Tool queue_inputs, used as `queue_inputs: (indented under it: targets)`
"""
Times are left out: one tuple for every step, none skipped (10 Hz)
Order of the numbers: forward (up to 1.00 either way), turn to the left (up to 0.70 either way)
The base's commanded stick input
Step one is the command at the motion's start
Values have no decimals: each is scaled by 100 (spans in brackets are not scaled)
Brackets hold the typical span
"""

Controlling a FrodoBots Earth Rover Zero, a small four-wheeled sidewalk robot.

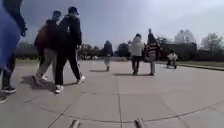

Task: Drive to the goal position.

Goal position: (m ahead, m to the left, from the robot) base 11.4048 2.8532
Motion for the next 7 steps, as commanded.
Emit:
queue_inputs:
  targets:
    - [85, 1]
    - [85, 1]
    - [85, -1]
    - [85, -8]
    - [85, -15]
    - [85, -12]
    - [85, -8]
